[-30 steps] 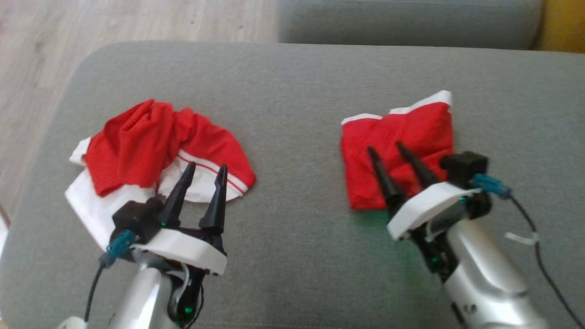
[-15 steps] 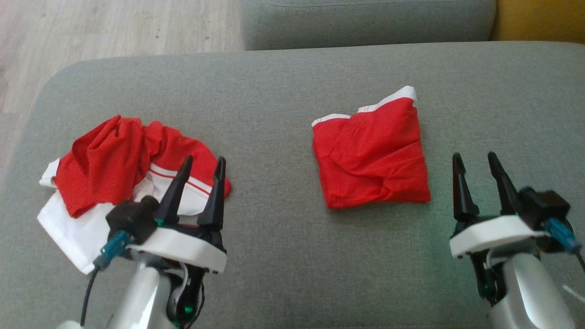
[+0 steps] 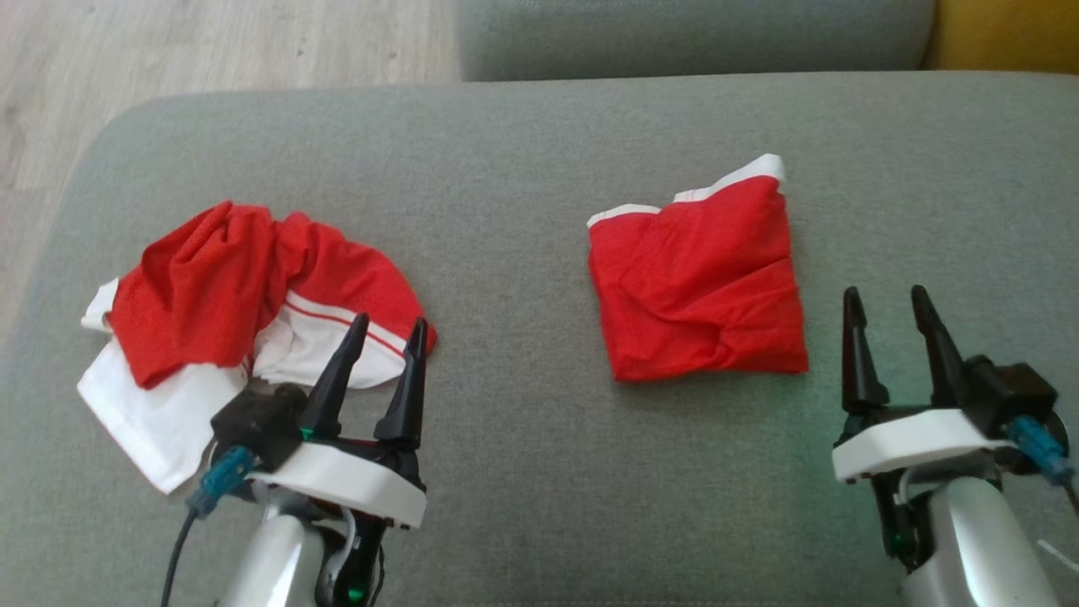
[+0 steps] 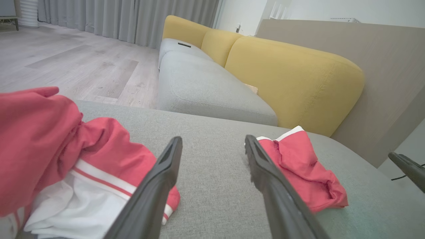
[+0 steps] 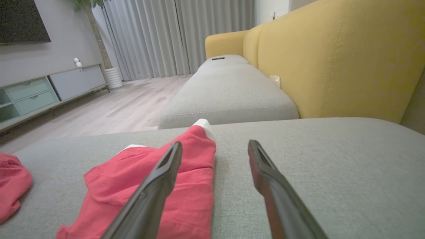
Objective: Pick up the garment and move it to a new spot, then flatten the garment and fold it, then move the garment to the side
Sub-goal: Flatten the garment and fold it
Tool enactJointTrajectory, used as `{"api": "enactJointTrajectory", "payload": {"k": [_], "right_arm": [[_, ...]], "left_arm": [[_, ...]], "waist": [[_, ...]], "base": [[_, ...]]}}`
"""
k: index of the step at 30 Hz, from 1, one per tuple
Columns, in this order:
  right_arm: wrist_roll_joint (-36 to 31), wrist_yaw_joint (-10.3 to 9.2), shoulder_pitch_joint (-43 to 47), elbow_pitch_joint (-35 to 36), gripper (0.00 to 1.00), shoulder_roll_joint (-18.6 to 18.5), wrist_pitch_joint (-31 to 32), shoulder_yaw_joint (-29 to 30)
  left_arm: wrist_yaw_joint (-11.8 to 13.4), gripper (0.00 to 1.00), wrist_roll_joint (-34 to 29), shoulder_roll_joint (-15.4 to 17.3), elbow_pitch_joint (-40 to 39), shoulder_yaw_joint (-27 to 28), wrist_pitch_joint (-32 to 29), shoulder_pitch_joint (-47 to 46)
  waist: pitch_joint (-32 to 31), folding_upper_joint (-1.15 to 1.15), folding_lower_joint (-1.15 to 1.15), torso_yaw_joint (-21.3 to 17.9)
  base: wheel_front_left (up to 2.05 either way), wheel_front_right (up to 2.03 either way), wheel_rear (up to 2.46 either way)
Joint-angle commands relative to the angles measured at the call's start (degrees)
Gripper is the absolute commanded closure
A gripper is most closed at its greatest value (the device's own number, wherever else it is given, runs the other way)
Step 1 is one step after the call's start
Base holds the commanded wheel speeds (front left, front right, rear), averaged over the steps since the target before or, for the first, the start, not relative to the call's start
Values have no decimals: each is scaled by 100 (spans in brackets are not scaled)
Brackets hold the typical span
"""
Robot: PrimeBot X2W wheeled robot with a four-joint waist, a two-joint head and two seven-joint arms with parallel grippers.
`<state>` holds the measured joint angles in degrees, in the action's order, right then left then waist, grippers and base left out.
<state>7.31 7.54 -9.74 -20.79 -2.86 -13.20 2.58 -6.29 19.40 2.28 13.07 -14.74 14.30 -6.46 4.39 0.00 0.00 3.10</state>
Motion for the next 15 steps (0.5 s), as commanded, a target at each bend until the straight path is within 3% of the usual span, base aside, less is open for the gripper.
{"api": "enactJointTrajectory", "payload": {"k": [1, 9, 15], "right_arm": [[-116, -5, -171, 237, 0, -4, -59, -222], [-489, -5, -567, 125, 0, -3, 183, -865], [-799, -5, -1059, -342, 0, -2, 439, -1396]], "left_arm": [[-5, 0, 27, 60, -174, 113, 70, -276], [-24, 0, 75, 60, -114, -51, 70, -431], [-15, 0, 175, 60, -64, -207, 70, -554]], "waist": [[91, 0, 0, 82], [360, 0, 0, 380], [529, 0, 0, 707]], "base": [[0, 0, 0], [0, 0, 0], [0, 0, 0]]}}
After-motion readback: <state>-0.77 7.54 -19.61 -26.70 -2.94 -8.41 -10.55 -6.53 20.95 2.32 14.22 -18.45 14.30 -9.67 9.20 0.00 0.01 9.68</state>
